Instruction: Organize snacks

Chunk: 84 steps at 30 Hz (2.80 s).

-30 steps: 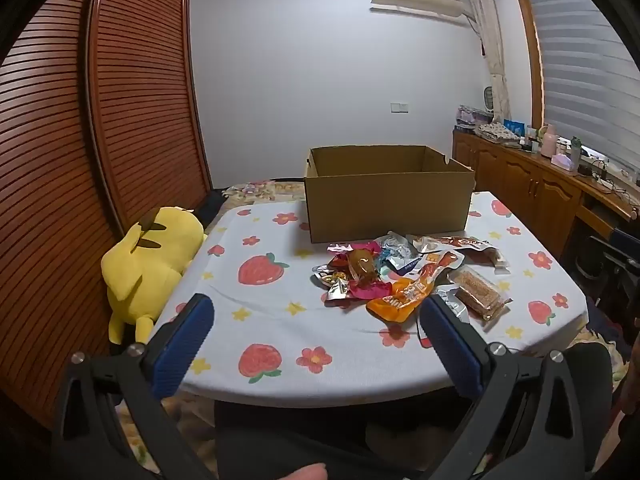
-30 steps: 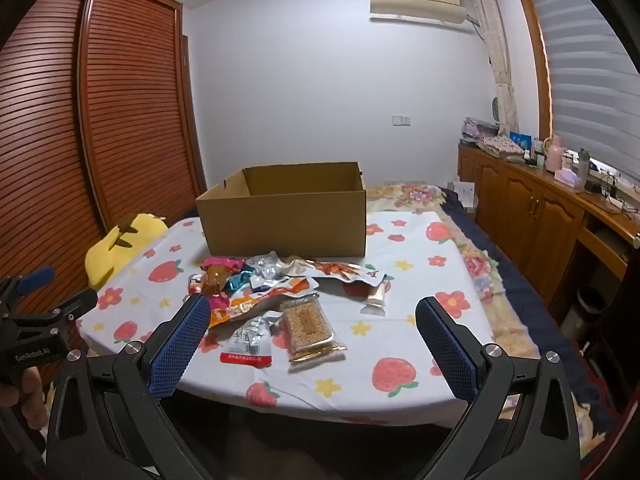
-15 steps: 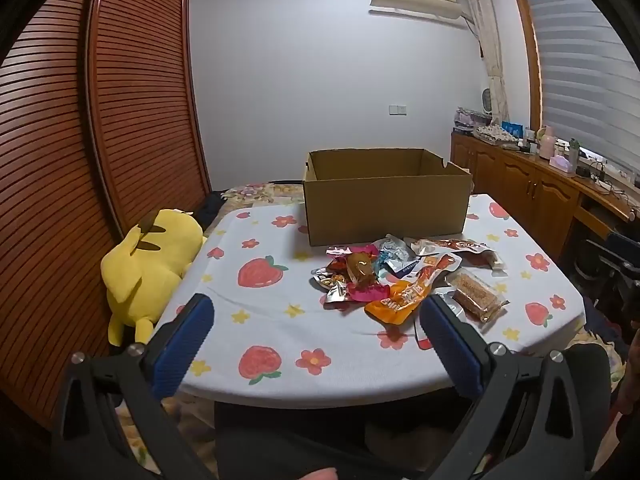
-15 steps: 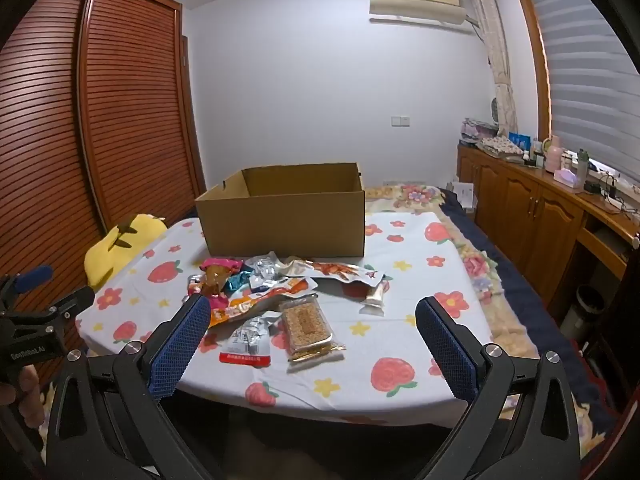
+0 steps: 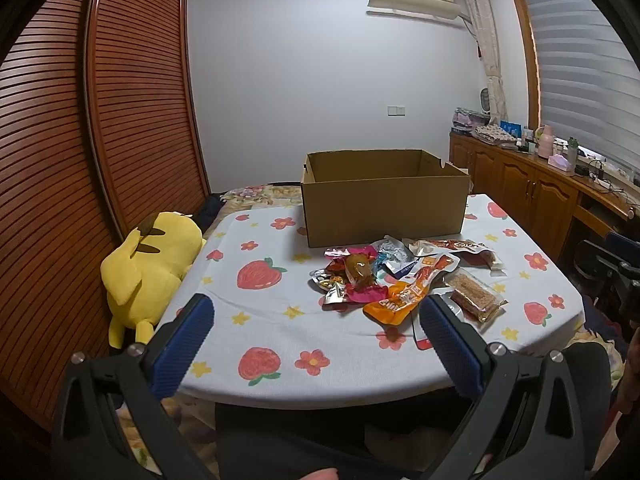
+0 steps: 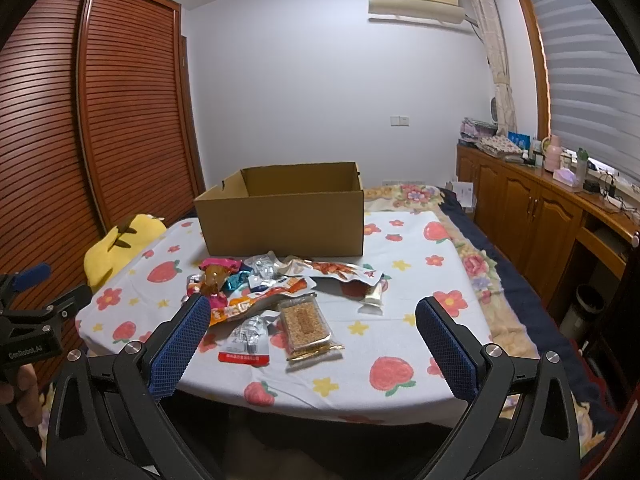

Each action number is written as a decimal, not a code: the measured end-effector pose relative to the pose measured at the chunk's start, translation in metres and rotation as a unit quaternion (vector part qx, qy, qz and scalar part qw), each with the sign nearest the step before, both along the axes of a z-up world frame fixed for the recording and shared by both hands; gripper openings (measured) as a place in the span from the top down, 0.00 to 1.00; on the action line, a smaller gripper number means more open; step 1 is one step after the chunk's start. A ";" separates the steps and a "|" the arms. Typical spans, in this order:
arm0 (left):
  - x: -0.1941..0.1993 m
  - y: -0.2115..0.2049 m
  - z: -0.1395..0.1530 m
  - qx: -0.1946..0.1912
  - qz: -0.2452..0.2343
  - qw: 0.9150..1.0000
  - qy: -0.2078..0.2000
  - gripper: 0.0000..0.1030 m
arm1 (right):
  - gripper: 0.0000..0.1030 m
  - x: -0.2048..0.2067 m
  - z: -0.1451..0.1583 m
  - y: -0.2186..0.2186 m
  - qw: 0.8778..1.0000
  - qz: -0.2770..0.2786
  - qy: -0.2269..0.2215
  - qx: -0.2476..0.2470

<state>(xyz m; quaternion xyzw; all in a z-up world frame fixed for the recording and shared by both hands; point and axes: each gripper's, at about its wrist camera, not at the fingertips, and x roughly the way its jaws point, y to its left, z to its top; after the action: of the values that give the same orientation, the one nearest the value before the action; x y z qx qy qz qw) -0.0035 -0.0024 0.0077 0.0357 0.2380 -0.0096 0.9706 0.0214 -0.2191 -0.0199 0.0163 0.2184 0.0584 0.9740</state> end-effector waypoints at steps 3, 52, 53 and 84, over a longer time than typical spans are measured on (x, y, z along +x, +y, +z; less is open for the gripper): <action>0.000 0.000 0.000 0.000 0.000 1.000 0.000 0.00 | 0.00 0.000 0.000 0.000 1.000 0.000 0.000 0.000; -0.002 -0.001 0.006 -0.002 -0.002 1.000 -0.005 0.00 | 0.00 -0.001 -0.001 -0.001 1.000 0.000 0.001 0.001; -0.002 -0.001 0.006 -0.002 -0.002 1.000 -0.005 0.00 | 0.00 -0.001 -0.001 0.000 1.000 0.000 0.000 0.001; 0.110 -0.043 -0.053 0.003 -0.122 0.986 0.115 0.00 | 0.29 0.125 -0.068 -0.008 0.975 0.151 0.161 -0.003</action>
<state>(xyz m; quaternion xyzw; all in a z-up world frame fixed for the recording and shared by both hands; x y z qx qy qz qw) 0.1067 -0.0456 -0.0450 0.0664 0.3422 -0.1310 0.9281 0.1468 -0.2275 -0.0879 -0.0107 0.3728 0.2005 0.9059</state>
